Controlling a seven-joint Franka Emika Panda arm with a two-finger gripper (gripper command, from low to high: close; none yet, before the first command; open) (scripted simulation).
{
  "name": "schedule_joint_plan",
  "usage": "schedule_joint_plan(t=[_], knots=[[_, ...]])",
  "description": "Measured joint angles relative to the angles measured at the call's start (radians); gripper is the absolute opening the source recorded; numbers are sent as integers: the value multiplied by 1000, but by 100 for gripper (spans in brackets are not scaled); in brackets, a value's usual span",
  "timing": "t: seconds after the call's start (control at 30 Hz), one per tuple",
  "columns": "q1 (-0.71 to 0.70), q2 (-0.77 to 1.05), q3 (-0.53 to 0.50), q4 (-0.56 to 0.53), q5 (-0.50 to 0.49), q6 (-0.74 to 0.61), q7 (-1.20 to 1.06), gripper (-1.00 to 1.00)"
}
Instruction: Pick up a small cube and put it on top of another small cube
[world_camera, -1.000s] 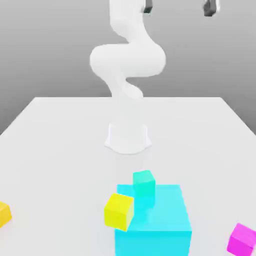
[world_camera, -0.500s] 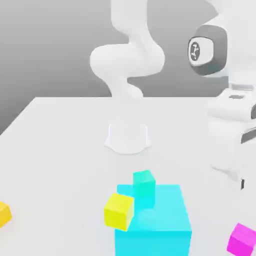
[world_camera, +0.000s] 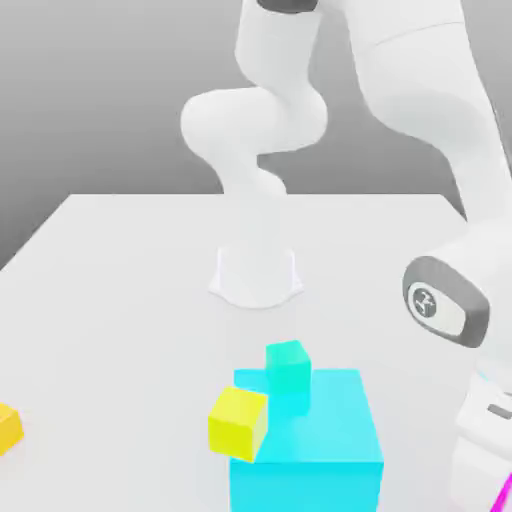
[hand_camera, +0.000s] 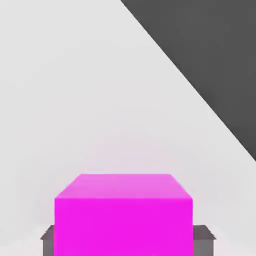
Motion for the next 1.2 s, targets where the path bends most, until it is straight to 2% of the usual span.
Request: schedule_joint_plan(t=[0.07,0.23,0.6,0.9,0.97,1.1,1.13,1.2], knots=[[2,5,-2,1,-1,4,1,-100],[-30,-151,27,-43,41,-107,-37,-100],[-185,-554,-35,-308,108,-236,-217,-100],[-235,-875,-128,-529,161,-338,-370,-100],[-242,-877,-139,-562,167,-307,-387,-100],[-245,-762,-141,-604,167,-151,-391,-100],[-246,-746,-141,-608,167,-129,-391,100],[-246,-746,-141,-608,167,-129,-391,100]])
